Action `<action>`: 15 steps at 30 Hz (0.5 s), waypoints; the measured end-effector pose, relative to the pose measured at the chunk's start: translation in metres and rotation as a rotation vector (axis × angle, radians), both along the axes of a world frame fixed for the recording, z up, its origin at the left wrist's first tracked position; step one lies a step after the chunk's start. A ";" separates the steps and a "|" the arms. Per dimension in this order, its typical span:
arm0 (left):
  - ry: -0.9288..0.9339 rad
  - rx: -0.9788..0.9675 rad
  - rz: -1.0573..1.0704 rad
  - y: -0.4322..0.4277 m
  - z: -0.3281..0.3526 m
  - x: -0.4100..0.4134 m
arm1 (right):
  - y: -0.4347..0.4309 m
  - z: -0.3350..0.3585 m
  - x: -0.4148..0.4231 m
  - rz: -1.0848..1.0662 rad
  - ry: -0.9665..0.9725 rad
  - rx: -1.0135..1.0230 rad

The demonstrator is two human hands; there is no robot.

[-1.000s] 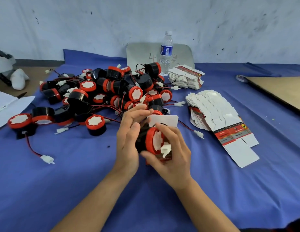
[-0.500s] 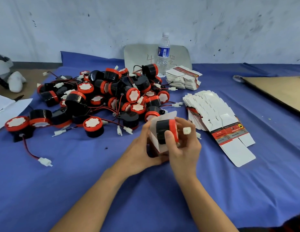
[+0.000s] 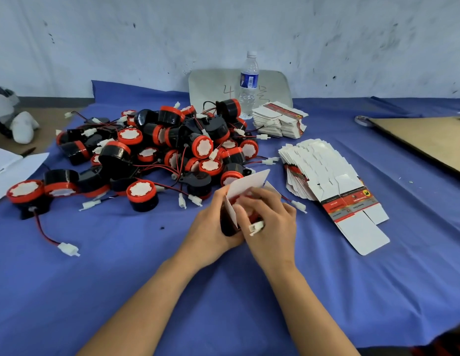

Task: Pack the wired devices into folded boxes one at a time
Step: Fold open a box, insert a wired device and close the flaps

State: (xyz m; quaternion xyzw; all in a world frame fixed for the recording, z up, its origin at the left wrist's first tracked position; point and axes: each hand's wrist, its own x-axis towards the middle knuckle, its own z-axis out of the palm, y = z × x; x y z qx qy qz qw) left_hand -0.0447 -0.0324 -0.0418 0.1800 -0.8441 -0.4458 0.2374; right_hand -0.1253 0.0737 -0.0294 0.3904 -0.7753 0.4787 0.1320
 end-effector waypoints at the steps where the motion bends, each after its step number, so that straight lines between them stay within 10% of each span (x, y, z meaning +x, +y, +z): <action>1: 0.010 0.014 0.007 0.000 0.000 0.000 | -0.001 -0.001 0.000 -0.011 0.001 0.011; 15: 0.111 -0.268 0.108 0.005 0.000 0.000 | 0.003 -0.004 -0.002 -0.011 -0.083 0.024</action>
